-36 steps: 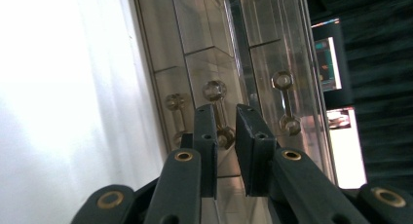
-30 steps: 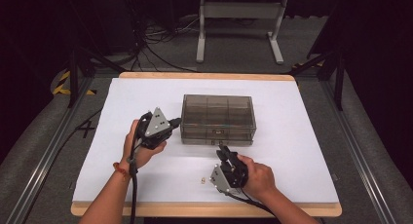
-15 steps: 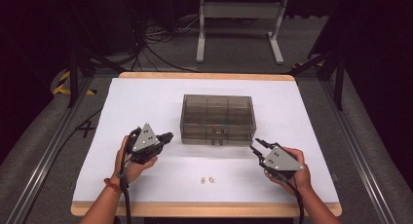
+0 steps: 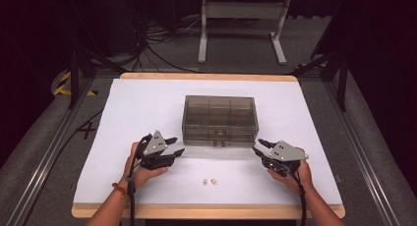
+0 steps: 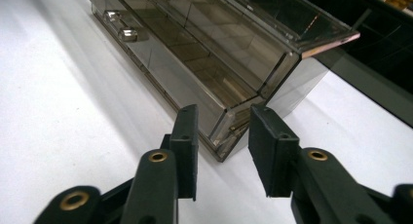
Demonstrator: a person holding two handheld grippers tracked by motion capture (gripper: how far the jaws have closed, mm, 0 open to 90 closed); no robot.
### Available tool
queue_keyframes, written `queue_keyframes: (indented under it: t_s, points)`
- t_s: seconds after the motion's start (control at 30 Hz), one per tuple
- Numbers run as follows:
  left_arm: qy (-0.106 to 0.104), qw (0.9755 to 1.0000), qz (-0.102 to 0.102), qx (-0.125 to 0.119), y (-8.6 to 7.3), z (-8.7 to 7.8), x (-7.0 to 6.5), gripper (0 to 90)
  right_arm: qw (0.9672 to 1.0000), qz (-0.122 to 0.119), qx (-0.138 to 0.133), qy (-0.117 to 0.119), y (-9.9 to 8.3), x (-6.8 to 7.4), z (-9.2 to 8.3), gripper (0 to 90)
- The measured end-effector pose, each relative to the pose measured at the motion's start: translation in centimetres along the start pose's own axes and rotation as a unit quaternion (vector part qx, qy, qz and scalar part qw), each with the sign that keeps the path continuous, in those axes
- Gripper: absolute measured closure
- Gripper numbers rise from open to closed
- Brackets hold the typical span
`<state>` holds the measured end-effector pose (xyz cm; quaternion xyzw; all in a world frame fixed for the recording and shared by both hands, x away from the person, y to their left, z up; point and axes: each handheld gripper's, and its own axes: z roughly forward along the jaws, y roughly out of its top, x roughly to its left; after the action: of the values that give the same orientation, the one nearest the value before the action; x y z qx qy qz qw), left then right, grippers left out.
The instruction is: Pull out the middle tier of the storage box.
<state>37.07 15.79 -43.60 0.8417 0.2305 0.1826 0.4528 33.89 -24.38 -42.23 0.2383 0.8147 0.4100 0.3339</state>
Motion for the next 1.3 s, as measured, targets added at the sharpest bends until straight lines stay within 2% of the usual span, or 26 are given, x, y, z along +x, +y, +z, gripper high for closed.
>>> queue_keyframes:
  t_s: [0.23,0.43,0.6,0.67,0.7,0.83,1.1,1.17,1.2,1.23,1.3]
  points:
    - [-0.012,0.9999,-0.010,0.006,0.0,0.9,-0.3,50.0,0.9985,0.045,0.002,0.031,-0.6,-0.5,0.8,59.1]
    - [-0.015,0.9997,-0.013,0.013,0.1,1.5,-0.5,52.7,0.9980,0.046,0.002,0.044,-0.6,-0.3,1.1,58.1]
    - [-0.014,0.9998,-0.013,0.009,0.1,1.5,-0.3,54.9,0.9979,0.046,0.001,0.046,-0.6,-0.1,1.2,57.8]
    - [-0.018,0.9997,-0.015,0.007,0.2,1.4,-0.4,54.6,0.9978,0.047,0.000,0.047,-0.6,-0.1,1.2,57.7]
    - [-0.021,0.9997,-0.010,0.008,0.2,1.3,-0.3,54.7,0.9979,0.045,0.001,0.047,-0.6,-0.1,1.1,57.4]
    - [-0.019,0.9998,-0.006,0.006,0.1,1.1,-0.5,54.5,0.9978,0.046,0.001,0.048,-0.6,0.0,1.1,57.8]
    - [-0.020,0.9998,-0.008,-0.002,0.3,1.1,-0.4,53.8,0.9978,0.042,-0.001,0.052,-0.6,0.1,0.9,58.7]
    - [-0.017,0.9998,-0.008,0.000,0.4,1.2,-0.3,50.7,0.9978,0.042,-0.001,0.052,-0.6,0.1,0.9,59.1]
    - [-0.018,0.9998,-0.012,0.001,0.5,1.3,-0.3,47.8,0.9978,0.042,0.000,0.052,-0.6,0.0,0.9,59.3]
    - [-0.025,0.9996,-0.012,-0.002,0.5,1.3,-0.3,48.8,0.9977,0.042,0.000,0.053,-0.6,0.0,0.9,59.6]
    - [-0.016,0.9998,-0.008,0.000,0.7,1.3,-0.4,51.0,0.9977,0.041,0.000,0.053,-0.6,0.0,0.8,61.4]
